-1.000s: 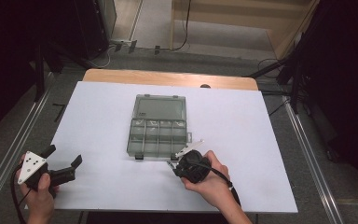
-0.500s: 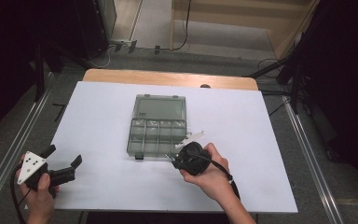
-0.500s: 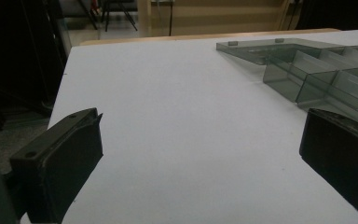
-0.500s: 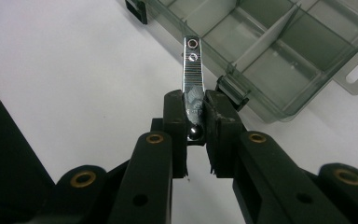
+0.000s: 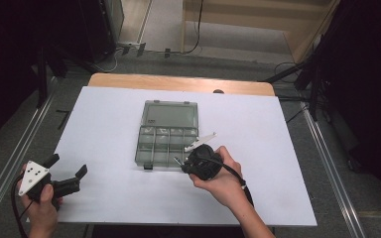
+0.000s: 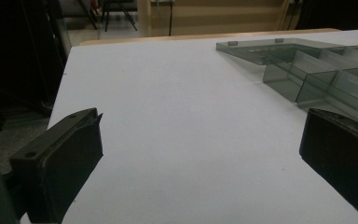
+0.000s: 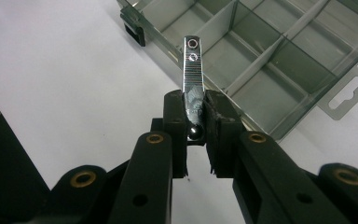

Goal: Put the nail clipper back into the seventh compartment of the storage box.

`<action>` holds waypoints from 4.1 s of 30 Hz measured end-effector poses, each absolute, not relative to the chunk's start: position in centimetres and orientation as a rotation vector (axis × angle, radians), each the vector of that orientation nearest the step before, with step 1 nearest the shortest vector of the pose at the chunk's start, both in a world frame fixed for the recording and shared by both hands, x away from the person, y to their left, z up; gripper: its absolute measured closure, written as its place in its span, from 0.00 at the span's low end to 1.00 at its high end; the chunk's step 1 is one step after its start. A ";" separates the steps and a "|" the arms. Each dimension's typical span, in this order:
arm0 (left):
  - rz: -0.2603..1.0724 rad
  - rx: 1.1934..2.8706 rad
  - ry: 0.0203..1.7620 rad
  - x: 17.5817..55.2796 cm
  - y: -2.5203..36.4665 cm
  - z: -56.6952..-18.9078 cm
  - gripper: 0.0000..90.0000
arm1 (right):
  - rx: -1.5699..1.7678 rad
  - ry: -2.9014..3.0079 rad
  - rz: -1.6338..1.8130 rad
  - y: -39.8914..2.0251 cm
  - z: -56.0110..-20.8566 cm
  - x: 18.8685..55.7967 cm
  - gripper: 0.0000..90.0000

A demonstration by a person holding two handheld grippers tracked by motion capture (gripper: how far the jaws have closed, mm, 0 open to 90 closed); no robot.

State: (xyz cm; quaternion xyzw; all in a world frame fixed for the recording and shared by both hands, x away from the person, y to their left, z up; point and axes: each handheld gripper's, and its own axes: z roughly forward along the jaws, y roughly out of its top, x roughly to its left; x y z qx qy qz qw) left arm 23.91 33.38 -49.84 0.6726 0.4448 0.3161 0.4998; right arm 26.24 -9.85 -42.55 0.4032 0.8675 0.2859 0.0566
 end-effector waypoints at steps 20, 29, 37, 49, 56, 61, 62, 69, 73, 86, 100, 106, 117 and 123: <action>0.762 1.630 1.076 23.9 33.4 -49.8 0.00 | 1.229 2.616 0.871 -9.0 -42.1 27.8 0.91; 0.762 1.629 1.075 23.9 33.4 -49.8 0.00 | 1.241 2.603 0.881 -8.5 -42.1 28.6 0.90; 0.761 1.627 1.075 23.9 33.4 -49.8 0.00 | 1.269 2.596 0.882 -8.2 -42.4 29.3 0.90; 0.761 1.627 1.075 23.9 33.4 -49.8 0.00 | 1.300 2.590 0.859 -7.8 -43.6 30.3 0.90; 0.759 1.626 1.075 23.9 33.4 -49.8 0.00 | 1.321 2.578 0.845 -7.7 -44.3 30.8 0.90; 0.758 1.625 1.076 23.9 33.4 -49.8 0.00 | 1.339 2.573 0.843 -7.6 -44.7 31.1 0.90; 0.758 1.626 1.076 23.9 33.4 -49.8 0.00 | 1.339 2.574 0.843 -7.6 -44.8 31.1 0.90; 0.758 1.627 1.076 23.9 33.4 -49.8 0.00 | 1.351 2.544 0.891 -7.8 -44.9 31.3 0.72; 0.758 1.629 1.074 24.0 33.4 -49.8 0.00 | 1.371 2.523 0.957 -8.1 -44.4 31.2 0.20; 0.758 1.627 1.077 24.0 33.4 -49.8 0.00 | 1.283 2.387 1.139 -11.1 -43.5 29.4 0.00; 0.761 1.629 1.075 24.0 33.4 -49.8 0.00 | 1.284 2.257 1.249 -14.7 -43.6 27.4 0.00; 0.764 1.632 1.074 24.0 33.4 -49.8 0.00 | 1.288 2.214 1.287 -16.4 -43.9 26.6 0.00; 0.771 1.632 1.075 23.9 33.3 -49.9 0.00 | 1.280 2.106 1.342 -19.4 -44.5 25.0 0.00; 0.772 1.634 1.075 23.9 33.3 -49.9 0.00 | 1.266 2.058 1.364 -20.8 -44.8 24.2 0.00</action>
